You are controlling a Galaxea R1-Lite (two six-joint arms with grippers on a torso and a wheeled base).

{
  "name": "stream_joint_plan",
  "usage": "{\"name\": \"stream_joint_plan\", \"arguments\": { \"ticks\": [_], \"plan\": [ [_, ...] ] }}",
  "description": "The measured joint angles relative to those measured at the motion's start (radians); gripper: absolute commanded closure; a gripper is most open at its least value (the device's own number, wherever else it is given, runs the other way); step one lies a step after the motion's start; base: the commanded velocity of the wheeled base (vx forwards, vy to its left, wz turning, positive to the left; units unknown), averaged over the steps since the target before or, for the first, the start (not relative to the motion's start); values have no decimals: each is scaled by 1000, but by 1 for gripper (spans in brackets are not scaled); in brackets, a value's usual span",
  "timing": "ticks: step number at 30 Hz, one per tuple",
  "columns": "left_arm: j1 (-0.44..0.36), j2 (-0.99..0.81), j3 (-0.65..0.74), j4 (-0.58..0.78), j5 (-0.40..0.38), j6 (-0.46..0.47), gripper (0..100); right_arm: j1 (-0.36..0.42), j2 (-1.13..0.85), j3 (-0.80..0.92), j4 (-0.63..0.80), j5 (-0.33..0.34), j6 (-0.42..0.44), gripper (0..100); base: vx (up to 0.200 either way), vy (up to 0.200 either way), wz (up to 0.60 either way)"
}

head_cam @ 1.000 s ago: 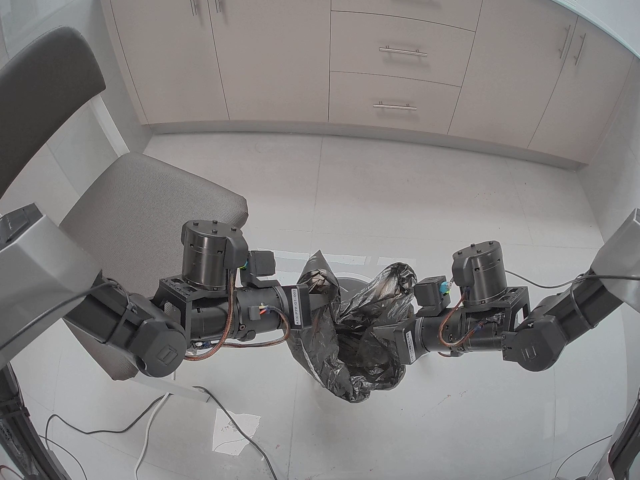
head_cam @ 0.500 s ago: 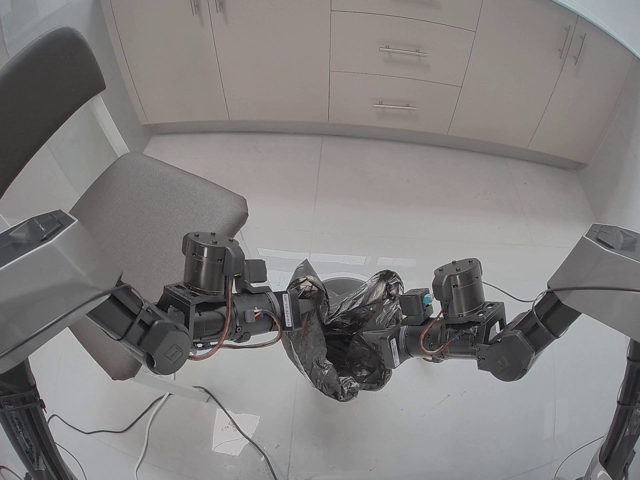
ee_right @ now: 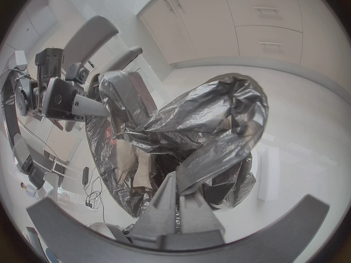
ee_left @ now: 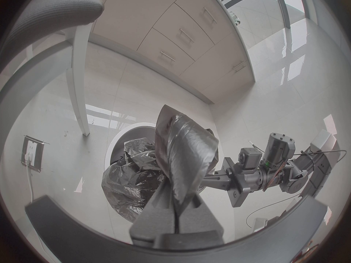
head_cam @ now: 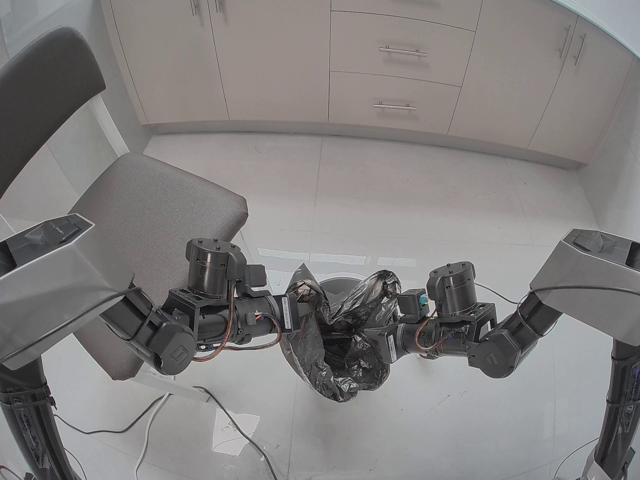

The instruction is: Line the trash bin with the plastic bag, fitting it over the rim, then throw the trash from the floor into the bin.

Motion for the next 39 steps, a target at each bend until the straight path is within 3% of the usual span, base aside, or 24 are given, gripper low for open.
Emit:
{"name": "stream_joint_plan", "arguments": {
  "ticks": [15,23,29,39],
  "plan": [
    [-35,37,11,0,1,-37,100,-28,12,113,-81,-7,-2,100,0,0,0],
    [-68,60,6,0,4,-54,100,-64,34,131,-110,-43,-3,100,0,0,0],
    [-67,69,2,-2,6,-54,100,-89,57,163,-197,-43,-3,100,0,0,0],
    [-56,73,1,-17,8,-54,100,-119,90,171,-203,-49,-2,100,0,0,0]
  ]
}}
